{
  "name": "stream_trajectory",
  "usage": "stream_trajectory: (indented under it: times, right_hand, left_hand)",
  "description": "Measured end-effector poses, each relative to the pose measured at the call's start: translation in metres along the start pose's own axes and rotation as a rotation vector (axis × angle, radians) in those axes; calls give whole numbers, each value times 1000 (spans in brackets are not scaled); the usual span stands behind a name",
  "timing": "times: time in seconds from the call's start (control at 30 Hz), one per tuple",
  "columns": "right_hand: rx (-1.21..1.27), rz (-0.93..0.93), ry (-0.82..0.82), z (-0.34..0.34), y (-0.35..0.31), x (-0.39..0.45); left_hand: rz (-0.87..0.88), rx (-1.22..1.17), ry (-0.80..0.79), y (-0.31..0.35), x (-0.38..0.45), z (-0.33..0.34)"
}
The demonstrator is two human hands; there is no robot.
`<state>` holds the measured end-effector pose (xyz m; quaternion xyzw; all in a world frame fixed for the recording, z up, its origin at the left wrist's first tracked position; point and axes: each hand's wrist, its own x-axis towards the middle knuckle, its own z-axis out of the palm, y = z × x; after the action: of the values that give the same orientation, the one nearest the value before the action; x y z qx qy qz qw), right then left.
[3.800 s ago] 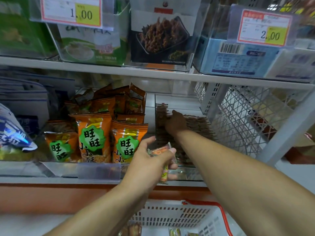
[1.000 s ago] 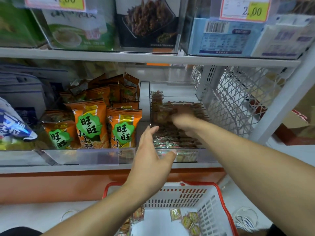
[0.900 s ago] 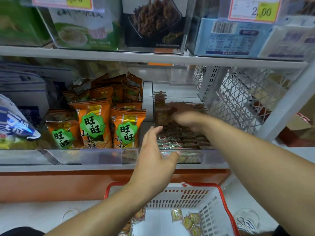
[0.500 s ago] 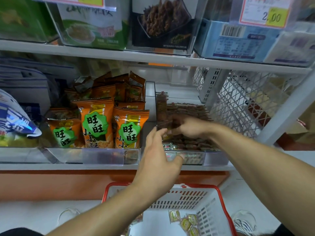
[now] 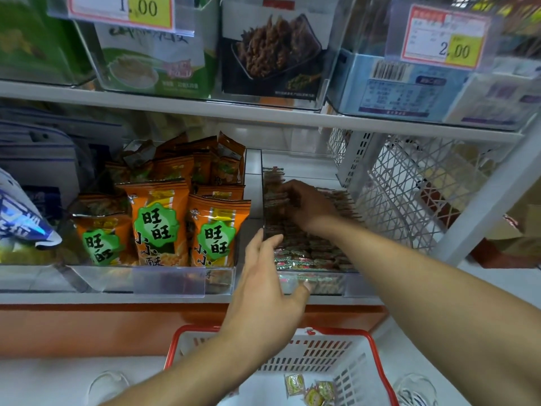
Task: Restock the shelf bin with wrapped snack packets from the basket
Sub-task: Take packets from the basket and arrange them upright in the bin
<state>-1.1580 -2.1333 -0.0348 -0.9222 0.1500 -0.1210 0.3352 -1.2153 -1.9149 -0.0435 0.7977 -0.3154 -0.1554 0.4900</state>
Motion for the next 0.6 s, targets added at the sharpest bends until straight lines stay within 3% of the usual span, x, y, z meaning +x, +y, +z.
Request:
stream_trajectory:
  times: [0.1, 0.27, 0.43, 0.6]
  right_hand:
    - [39, 63, 136, 6, 1, 9]
    - [253, 269, 123, 18, -4, 11]
    - [136, 244, 154, 16, -17, 17]
    - [-235, 166, -110, 4, -28, 16]
  left_hand:
    - [-6, 8, -7, 0, -1, 0]
    - [-8, 15, -8, 0, 0, 1]
    - [-3, 19, -14, -2, -1, 1]
    - [0, 25, -22, -3, -1, 3]
